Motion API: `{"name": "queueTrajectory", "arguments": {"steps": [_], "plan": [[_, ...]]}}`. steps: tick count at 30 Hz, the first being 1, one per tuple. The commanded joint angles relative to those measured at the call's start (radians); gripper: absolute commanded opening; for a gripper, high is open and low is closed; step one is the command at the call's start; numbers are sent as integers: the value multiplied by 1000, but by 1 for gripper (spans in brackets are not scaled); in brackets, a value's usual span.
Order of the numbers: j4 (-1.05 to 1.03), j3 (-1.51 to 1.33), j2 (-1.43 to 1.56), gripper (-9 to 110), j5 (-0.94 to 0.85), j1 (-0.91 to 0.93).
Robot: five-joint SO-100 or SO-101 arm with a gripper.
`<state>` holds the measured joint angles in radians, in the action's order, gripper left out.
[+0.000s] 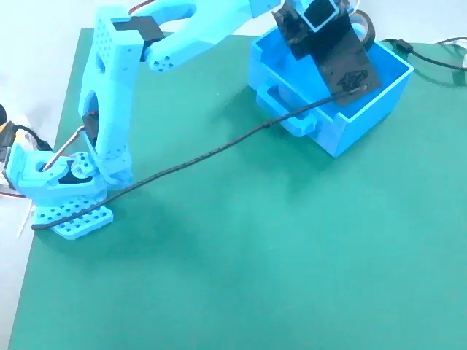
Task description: Put the tape in the box
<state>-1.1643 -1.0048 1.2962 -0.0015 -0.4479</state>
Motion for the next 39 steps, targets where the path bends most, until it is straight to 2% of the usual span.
{"name": "queueTrajectory", "arguments": {"steps": [1, 26, 31, 37, 39], "plan": [[20, 112, 8, 0, 23, -15], [28, 112, -51, 1, 28, -35], [26, 112, -55, 7, 28, -38], [26, 112, -54, 24, 41, -38], [26, 112, -54, 27, 52, -38]]}}
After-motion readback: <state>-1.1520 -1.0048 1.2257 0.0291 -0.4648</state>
